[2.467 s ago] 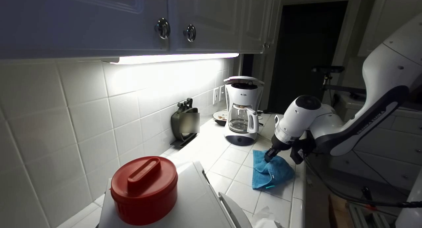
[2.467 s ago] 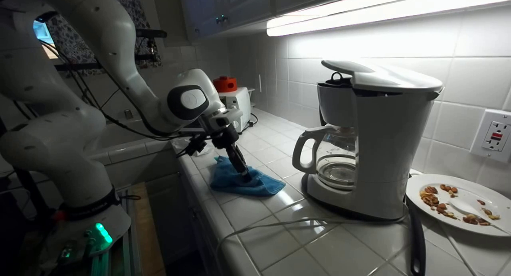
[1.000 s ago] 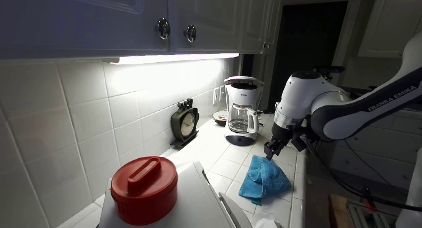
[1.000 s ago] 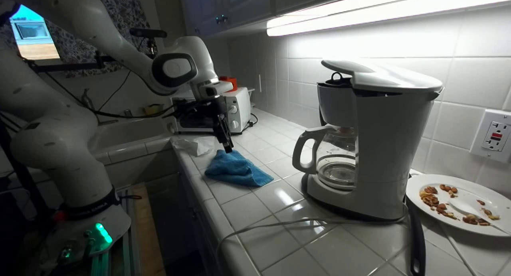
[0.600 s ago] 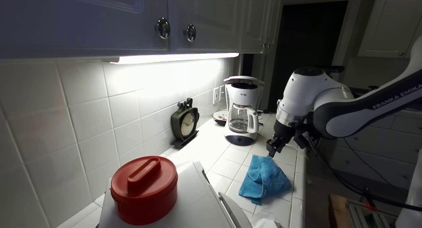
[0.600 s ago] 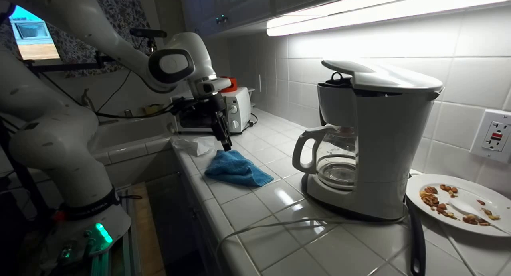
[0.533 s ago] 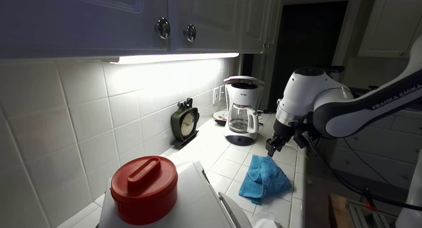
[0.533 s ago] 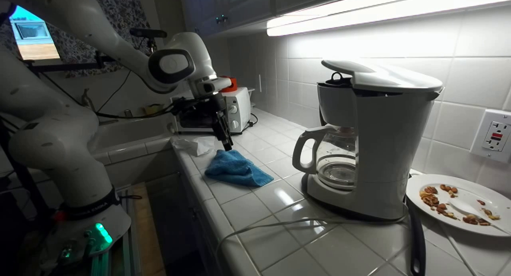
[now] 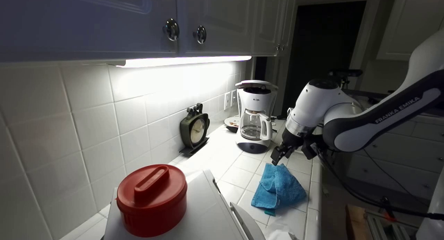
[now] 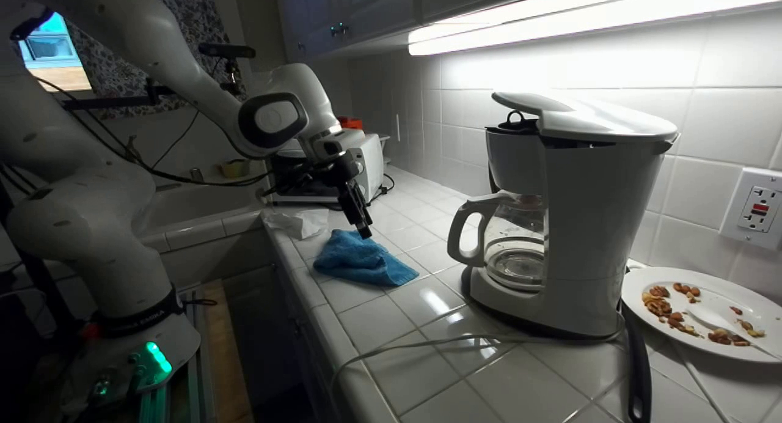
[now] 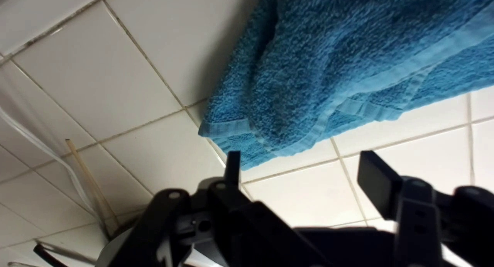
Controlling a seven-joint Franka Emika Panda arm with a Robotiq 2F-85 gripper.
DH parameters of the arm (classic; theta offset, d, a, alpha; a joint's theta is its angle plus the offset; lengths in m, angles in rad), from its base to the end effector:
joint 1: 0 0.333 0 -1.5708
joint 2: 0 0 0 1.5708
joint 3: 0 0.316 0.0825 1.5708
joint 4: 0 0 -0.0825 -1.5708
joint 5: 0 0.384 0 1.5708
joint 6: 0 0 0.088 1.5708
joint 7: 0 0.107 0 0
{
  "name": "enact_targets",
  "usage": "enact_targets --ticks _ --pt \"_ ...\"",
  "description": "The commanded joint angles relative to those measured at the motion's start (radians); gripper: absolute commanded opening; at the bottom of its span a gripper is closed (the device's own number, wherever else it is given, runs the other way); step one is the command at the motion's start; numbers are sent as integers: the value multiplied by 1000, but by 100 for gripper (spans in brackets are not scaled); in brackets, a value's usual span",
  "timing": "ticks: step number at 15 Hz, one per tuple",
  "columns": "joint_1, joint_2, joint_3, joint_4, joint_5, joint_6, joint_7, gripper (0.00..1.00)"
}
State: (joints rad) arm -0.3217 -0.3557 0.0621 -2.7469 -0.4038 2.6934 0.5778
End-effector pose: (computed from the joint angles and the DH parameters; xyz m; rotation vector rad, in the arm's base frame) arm 0.3930 -0.0921 0.3550 2.8132 -0.7168 0.4818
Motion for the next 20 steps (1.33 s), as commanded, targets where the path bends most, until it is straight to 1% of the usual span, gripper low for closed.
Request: enact_targets --ticks 1,2,3,5,6,10,11,12,13,14,15,20 --pt "-39 84 18 0 -47 69 3 74" --pt "-43 97 19 0 -60 73 8 71" --pt "-46 111 17 0 -72 82 9 58" --pt "-51 133 13 0 -103 91 20 46" --pt "-50 138 10 0 -115 93 23 38" --pt "-53 97 12 4 -175 75 45 8" --pt "-55 79 14 -2 -192 72 52 6" --pt "-49 58 8 -21 -190 80 47 3" --pt "-46 56 8 -16 -184 77 46 2" --pt "-33 65 4 5 -148 63 30 0" --pt "-22 54 0 5 -119 54 17 4" --pt "40 -24 -13 -7 43 -25 -46 5"
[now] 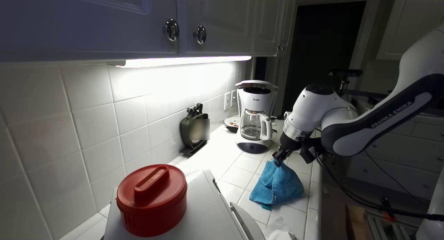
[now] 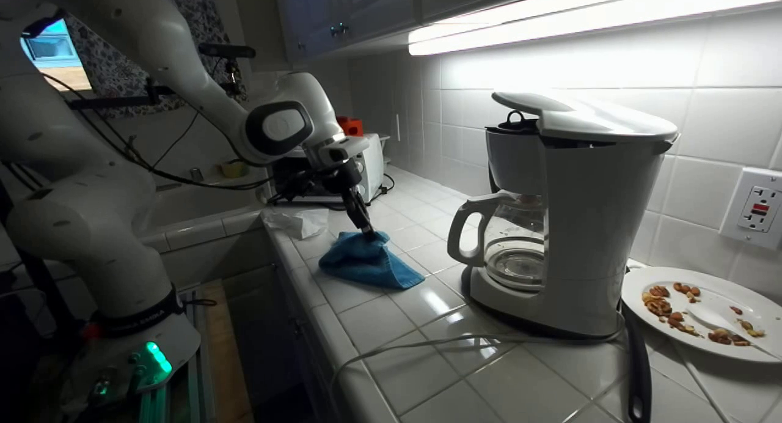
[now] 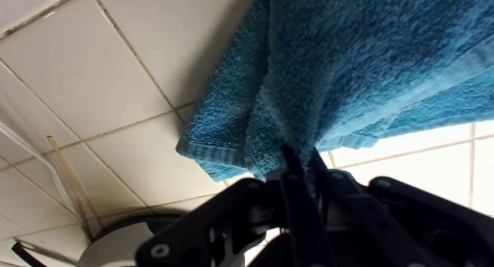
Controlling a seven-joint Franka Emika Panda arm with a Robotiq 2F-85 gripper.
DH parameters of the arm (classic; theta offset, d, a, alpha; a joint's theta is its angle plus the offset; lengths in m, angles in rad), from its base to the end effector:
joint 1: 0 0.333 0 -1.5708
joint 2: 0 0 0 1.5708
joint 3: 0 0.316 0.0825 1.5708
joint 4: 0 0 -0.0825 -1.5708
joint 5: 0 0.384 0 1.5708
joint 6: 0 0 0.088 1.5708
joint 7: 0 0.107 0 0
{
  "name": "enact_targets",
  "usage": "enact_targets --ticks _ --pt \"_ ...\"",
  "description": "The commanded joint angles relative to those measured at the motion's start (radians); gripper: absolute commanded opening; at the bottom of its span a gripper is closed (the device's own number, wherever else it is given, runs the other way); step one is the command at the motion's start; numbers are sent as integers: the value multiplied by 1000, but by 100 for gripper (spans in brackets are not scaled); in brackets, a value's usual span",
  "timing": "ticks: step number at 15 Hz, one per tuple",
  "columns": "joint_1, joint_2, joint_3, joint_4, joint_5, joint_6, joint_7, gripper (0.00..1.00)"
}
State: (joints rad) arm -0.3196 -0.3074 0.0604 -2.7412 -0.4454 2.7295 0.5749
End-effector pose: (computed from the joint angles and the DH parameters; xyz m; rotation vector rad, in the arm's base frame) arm 0.3983 -0.0898 0.3414 2.8250 -0.6475 0.4712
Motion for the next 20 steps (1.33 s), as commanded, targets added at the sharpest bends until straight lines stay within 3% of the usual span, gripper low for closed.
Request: enact_targets --ticks 1,9,20 --pt "46 -91 -12 -16 108 -78 -53 5" --pt "59 -187 4 5 171 -240 -59 5" --pt "-36 -225 13 41 131 -395 101 5"
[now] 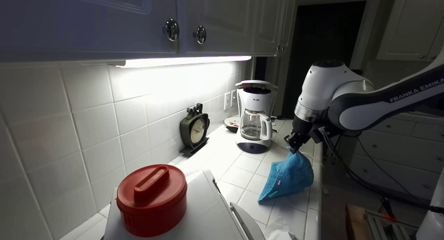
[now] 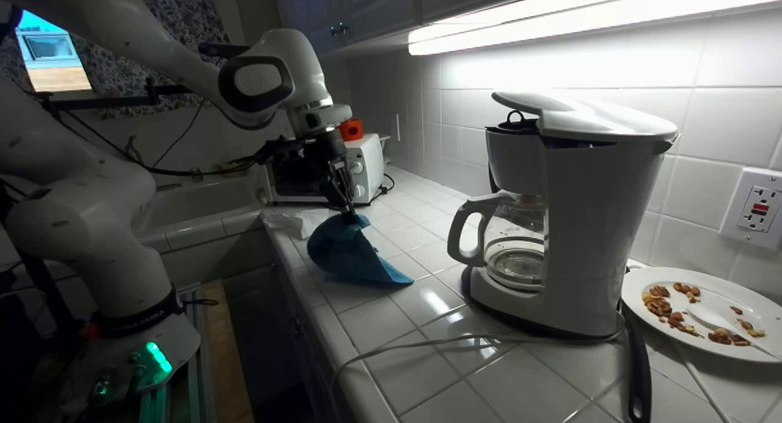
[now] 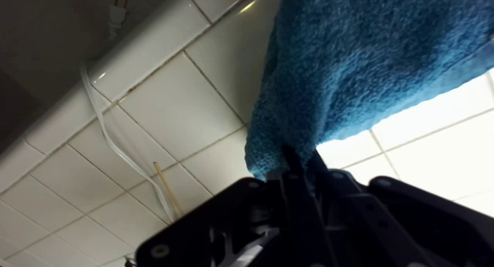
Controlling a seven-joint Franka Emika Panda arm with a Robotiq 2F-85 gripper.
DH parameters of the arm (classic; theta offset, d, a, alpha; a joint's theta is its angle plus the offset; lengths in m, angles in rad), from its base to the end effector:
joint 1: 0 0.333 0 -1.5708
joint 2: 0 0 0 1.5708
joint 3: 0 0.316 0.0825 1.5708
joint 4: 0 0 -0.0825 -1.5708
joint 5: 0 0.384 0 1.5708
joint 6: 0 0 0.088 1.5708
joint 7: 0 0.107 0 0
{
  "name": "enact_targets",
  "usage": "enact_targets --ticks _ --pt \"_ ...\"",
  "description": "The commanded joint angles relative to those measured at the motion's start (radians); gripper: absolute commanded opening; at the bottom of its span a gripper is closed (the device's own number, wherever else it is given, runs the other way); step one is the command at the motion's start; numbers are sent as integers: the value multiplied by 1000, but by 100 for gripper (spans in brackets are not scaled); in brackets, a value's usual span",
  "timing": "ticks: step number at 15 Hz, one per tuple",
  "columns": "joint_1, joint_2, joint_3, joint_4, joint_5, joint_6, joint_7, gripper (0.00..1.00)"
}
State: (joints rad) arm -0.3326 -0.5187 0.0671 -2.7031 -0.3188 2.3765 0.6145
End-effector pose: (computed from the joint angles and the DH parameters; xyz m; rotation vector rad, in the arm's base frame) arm 0.3691 -0.1048 0.4066 2.7208 -0.9554 0.3341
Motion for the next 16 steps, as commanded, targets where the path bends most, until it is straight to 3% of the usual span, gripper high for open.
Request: enact_targets --ticks 1,3,5,6,10,12,13,14,16 --pt "-27 -6 4 3 -1 -37 78 5" --pt "-29 2 1 7 -8 -32 88 7" --pt "-29 7 3 11 -13 -32 96 33" --pt "-29 9 4 12 -14 -33 99 13" --pt "-27 13 5 14 -15 -34 106 0" --pt "-20 8 3 15 -8 -37 104 3" --pt "-19 5 7 13 -15 -41 99 5" --pt "-18 3 8 9 -20 -39 94 29" --pt "-19 18 8 -9 -46 -17 77 33"
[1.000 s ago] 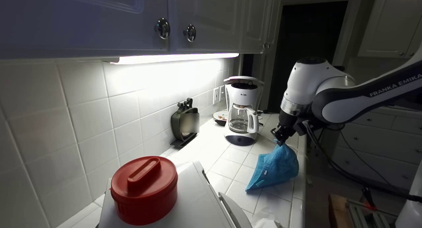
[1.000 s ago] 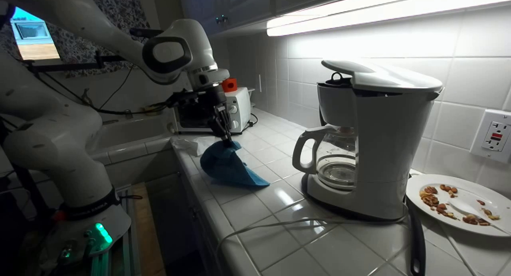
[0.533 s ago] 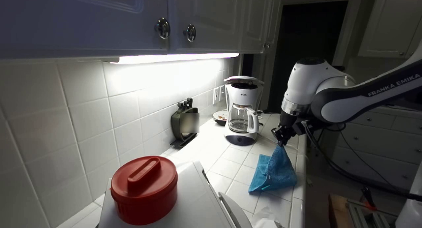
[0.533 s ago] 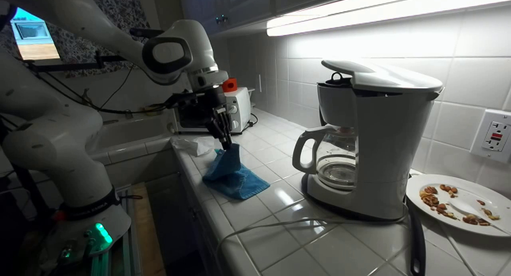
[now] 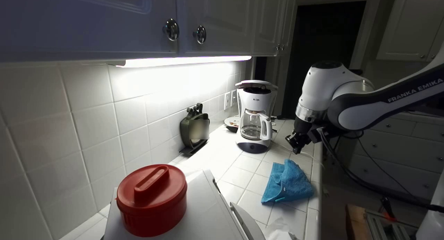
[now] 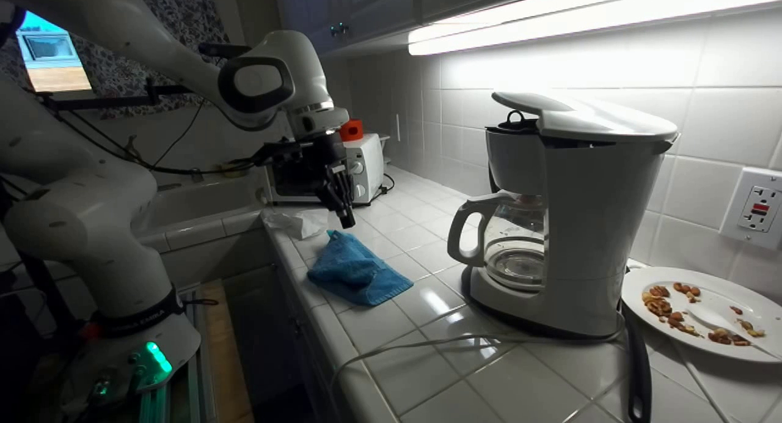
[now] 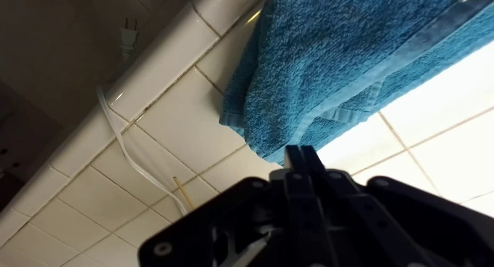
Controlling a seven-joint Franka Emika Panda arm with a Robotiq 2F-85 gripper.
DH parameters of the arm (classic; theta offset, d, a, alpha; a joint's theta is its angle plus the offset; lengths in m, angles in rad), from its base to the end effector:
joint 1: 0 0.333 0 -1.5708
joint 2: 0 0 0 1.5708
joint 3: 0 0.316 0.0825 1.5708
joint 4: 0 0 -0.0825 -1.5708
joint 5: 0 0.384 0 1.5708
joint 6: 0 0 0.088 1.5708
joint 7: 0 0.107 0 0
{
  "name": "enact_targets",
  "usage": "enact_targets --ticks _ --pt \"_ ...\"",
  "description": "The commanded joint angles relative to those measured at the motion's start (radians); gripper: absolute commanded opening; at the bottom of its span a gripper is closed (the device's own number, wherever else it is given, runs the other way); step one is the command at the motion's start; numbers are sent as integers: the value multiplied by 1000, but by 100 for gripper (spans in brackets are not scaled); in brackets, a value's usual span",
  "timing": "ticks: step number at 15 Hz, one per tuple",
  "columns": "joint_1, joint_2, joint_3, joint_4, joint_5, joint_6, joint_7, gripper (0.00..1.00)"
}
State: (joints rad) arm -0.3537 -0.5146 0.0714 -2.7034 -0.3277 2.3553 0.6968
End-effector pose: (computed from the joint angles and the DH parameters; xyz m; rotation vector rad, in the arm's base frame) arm 0.3654 -0.1116 0.4028 2.6669 -1.0831 0.3108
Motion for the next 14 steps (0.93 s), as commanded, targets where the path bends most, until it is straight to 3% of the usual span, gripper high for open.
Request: enact_targets --ticks 1,9,12,14 --pt "-3 22 4 -17 -54 23 -7 39" --pt "-41 129 -1 -45 -238 237 -11 93" --pt "-63 172 -2 -45 -304 301 4 97" --pt "-70 194 -6 -45 -336 317 14 89"
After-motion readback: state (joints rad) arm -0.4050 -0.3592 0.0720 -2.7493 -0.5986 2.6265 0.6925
